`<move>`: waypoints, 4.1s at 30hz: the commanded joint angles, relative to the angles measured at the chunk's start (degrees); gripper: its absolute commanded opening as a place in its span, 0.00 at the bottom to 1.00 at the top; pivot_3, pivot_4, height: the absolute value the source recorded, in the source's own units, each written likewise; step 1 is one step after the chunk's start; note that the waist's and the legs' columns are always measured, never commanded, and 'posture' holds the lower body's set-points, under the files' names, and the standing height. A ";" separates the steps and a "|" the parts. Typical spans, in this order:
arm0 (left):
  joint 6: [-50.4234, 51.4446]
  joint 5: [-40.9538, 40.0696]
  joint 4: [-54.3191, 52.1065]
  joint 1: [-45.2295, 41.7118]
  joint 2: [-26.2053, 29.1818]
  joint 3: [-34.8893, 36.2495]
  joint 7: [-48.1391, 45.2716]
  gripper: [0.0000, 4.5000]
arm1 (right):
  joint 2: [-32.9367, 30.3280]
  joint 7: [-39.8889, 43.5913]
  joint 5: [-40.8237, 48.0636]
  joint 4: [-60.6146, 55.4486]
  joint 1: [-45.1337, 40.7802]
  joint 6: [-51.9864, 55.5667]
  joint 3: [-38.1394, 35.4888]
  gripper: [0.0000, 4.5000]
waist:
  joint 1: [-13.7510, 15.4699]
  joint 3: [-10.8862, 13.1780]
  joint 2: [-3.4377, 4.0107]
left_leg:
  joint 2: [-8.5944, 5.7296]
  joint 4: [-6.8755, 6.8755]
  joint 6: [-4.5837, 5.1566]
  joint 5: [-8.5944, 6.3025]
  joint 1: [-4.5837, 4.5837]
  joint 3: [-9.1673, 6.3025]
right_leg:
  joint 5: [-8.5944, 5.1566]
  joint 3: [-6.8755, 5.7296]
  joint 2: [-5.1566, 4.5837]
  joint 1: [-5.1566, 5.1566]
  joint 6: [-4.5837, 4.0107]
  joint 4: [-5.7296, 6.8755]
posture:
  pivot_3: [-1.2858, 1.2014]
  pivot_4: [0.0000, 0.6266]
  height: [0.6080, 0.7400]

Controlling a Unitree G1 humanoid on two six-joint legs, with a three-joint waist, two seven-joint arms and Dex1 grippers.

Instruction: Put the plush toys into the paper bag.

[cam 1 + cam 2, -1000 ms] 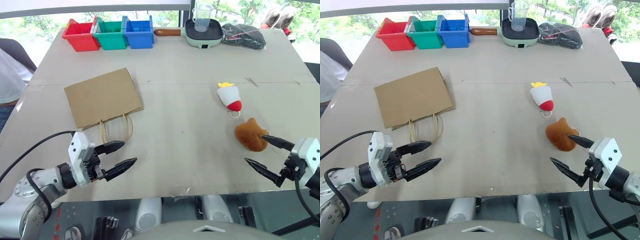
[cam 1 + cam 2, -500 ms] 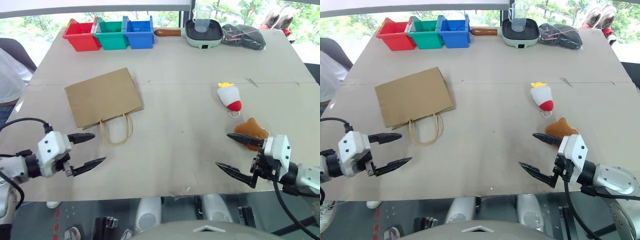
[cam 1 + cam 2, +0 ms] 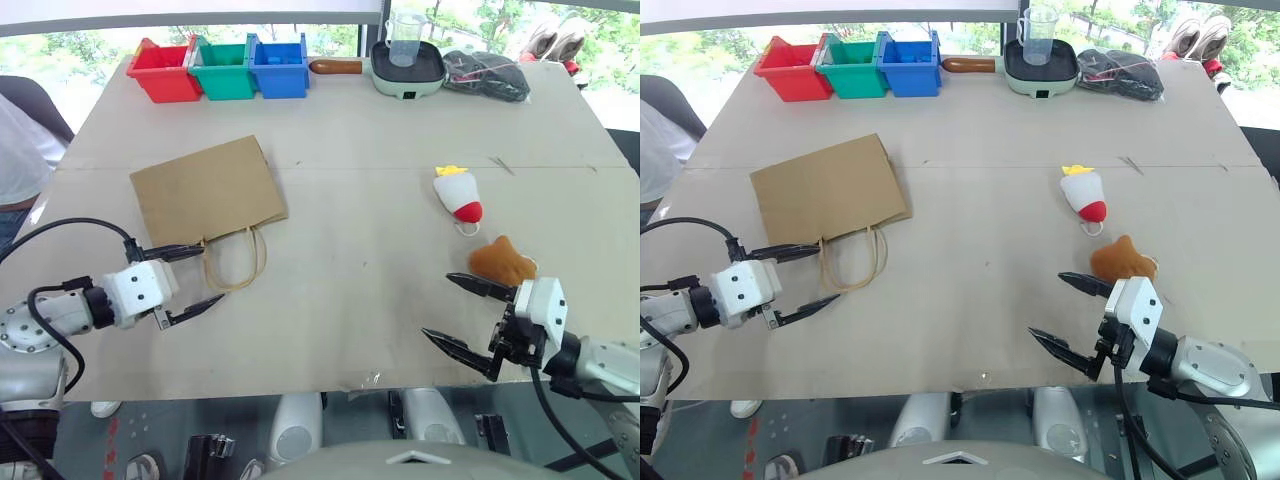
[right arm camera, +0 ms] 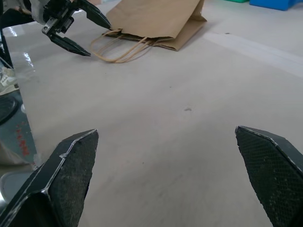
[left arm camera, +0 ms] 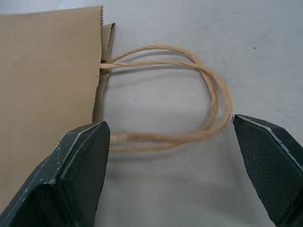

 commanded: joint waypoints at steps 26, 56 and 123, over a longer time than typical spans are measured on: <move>66.30 -58.98 -25.50 -12.11 -5.88 -4.77 12.18 0.00 | 12.25 -15.42 -4.03 8.76 -29.41 14.69 17.79 0.70 | -0.39 0.07 0.10 | 0.33 0.65 0.00 0.01 -0.02 -0.12 | 0.03 0.00 0.40 0.06 0.00 0.38 | 0.52 0.24 1.00; 65.75 -49.83 -24.92 -34.95 -10.16 -4.92 21.08 0.00 | 39.61 -22.64 -30.06 69.13 -55.08 -10.89 28.94 0.02 | -1.77 0.09 0.18 | 0.84 0.65 -0.29 0.18 0.29 -0.35 | 0.26 0.23 1.23 0.03 0.03 0.93 | 0.52 0.24 1.00; 62.43 -46.32 -28.46 -28.44 -22.32 -6.52 13.61 0.00 | 9.79 -25.83 1.15 11.27 -41.98 44.59 -13.81 0.01 | -0.96 0.28 0.42 | 0.81 0.16 -0.39 0.25 -0.06 -0.26 | 0.30 0.50 1.31 -0.15 -0.03 0.22 | 0.52 0.24 1.00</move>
